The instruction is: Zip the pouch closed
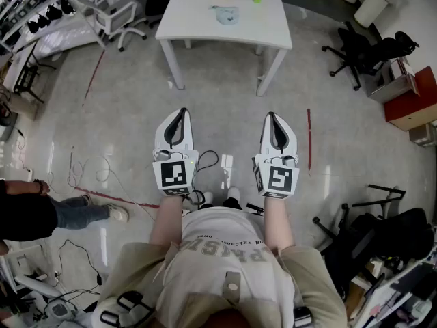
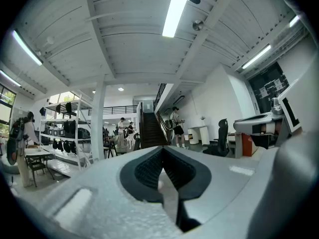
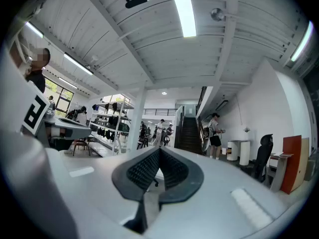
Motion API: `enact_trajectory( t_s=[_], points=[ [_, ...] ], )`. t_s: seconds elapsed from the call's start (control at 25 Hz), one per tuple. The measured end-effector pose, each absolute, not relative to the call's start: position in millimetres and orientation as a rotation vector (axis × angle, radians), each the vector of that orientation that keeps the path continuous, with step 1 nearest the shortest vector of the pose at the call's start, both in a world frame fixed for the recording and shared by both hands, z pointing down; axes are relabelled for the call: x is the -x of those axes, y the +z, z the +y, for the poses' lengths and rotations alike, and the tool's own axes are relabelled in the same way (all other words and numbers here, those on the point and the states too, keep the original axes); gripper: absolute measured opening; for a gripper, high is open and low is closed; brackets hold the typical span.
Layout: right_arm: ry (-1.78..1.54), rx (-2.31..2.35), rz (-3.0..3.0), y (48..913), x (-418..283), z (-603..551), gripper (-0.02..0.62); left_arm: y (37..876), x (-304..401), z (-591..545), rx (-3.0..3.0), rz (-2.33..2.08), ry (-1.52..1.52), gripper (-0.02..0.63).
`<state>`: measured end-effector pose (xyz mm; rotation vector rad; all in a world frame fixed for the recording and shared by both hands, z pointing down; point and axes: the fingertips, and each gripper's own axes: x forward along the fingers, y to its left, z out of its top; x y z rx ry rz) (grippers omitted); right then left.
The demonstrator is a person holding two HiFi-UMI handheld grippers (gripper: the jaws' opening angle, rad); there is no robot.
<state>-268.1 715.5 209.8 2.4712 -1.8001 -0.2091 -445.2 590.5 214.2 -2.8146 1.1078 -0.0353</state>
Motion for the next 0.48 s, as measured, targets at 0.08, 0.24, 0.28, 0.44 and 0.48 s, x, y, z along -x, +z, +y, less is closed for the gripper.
enact_trajectory(
  t_s=[0.08, 0.24, 0.28, 0.44, 0.48],
  points=[
    [-0.211, -2.467, -1.802, 211, 267, 714, -0.002, 217, 444, 589, 2.819, 1.11, -0.041, 0.012],
    [-0.21, -2.459, -1.804, 212, 264, 714, -0.002, 222, 440, 589, 2.834, 1.117, -0.064, 0.012],
    [-0.209, -2.459, -1.803, 213, 263, 714, -0.002, 221, 439, 589, 2.832, 1.12, -0.063, 0.012],
    [-0.206, -2.457, -1.802, 216, 256, 718, -0.002, 221, 434, 592, 2.821, 1.127, -0.053, 0.012],
    [-0.205, -2.455, -1.804, 216, 254, 718, -0.002, 223, 433, 592, 2.819, 1.132, -0.063, 0.012]
  ],
)
